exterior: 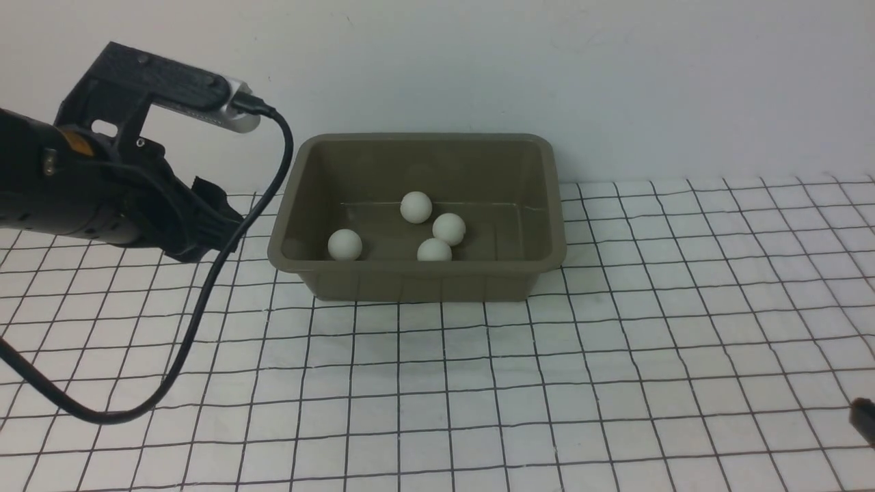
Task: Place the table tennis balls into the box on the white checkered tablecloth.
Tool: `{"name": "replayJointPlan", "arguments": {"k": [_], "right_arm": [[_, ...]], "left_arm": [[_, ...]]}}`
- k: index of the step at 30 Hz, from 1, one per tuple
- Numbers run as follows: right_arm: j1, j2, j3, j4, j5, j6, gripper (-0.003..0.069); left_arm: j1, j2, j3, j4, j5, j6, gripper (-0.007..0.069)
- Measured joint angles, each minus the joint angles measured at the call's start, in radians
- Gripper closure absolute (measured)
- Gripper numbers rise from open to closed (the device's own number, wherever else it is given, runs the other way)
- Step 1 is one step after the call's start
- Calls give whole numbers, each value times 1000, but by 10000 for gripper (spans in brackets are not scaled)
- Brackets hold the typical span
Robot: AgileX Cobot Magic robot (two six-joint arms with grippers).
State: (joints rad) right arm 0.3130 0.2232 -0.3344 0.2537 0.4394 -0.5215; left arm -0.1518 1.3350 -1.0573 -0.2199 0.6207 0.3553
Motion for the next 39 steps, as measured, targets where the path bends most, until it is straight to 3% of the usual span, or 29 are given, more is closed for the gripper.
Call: {"name": "replayJointPlan", "arguments": {"k": [7,30,35,39], "right_arm": [[0,-44,44,-15,-14,4,144],[-3,-44,44,-24,-14,4,144],[-125,-47,44,-43,-14,4,144],[-201,-100,94,59,-49,4,144]], "left_arm": [[0,0,0,-81,0,84,230],[0,0,0,-109,29,87,230],[0,0,0,-110,30,88,230],[0,0,0,-110,30,90,230]]}}
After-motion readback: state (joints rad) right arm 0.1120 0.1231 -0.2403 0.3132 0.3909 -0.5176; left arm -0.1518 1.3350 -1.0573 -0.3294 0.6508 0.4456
